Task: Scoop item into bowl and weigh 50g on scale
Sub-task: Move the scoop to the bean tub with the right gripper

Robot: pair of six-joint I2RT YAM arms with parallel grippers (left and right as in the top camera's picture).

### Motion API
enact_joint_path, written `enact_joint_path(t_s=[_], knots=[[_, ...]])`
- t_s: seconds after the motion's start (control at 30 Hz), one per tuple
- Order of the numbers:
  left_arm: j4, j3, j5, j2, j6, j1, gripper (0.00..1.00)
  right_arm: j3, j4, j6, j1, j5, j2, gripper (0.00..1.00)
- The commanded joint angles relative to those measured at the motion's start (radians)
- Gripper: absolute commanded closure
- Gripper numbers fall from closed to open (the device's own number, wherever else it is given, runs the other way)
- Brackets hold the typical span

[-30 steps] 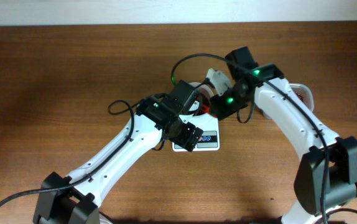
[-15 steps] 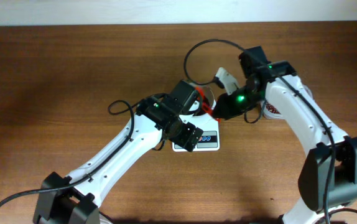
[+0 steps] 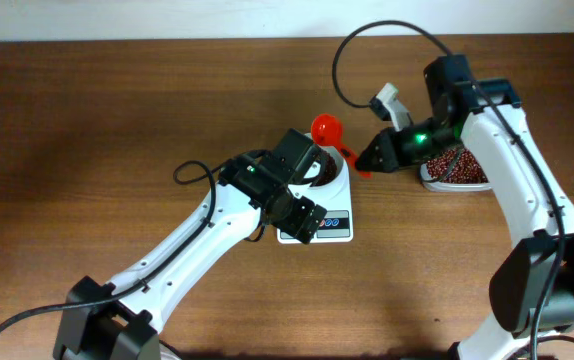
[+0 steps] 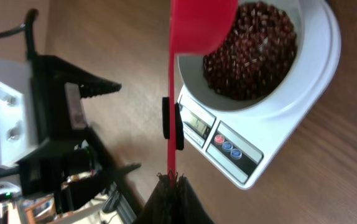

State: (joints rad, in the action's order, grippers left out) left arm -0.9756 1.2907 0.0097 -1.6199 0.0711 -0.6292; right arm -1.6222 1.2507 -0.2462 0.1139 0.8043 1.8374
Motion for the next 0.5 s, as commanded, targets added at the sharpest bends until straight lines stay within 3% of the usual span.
enact_joint_path(t_s=[0.0,0.23,0.33,0.47], knots=[[0.003,-0.002,-0.006,-0.004,-0.009,-0.004,0.01,-0.09,0.045,-0.031,-0.087,0.023,0.002,0.96],[0.003,-0.002,-0.006,-0.004,-0.009,-0.004,0.01,-0.104,0.097,-0.029,-0.355,-0.033,0.002,0.96],[0.003,-0.002,-0.006,-0.004,-0.009,-0.004,0.01,-0.1,0.108,0.035,-0.427,-0.164,0.002,0.96],[0.003,-0.002,-0.006,-0.004,-0.009,-0.004,0.01,-0.076,0.111,0.207,-0.44,-0.529,0.002,0.96]])
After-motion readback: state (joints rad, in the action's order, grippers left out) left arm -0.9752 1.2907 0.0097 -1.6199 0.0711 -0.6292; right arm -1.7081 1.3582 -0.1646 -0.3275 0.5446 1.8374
